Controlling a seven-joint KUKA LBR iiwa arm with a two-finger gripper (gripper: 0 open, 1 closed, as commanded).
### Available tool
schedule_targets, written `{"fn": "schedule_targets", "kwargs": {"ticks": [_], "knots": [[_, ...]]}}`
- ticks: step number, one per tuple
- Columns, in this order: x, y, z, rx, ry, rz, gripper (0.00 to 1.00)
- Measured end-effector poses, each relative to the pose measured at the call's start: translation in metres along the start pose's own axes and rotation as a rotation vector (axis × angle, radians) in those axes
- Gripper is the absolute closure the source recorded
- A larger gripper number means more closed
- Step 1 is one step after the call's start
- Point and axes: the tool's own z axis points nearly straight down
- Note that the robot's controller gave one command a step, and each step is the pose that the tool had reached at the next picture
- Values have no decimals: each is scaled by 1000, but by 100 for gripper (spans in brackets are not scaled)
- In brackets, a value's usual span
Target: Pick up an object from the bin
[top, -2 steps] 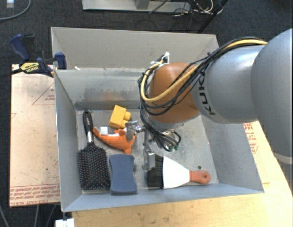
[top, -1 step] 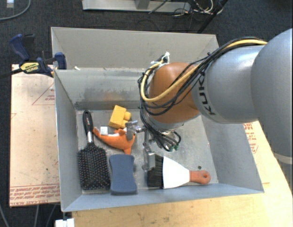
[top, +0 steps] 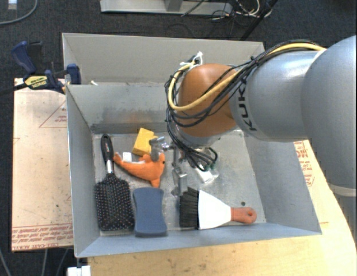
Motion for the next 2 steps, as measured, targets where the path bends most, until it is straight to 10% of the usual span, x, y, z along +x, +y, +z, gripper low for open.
{"fn": "schedule_targets", "kwargs": {"ticks": [1, 2], "knots": [[-31, -6, 18, 2, -7, -173, 0], [-37, 50, 32, -2, -7, -18, 100]]}}
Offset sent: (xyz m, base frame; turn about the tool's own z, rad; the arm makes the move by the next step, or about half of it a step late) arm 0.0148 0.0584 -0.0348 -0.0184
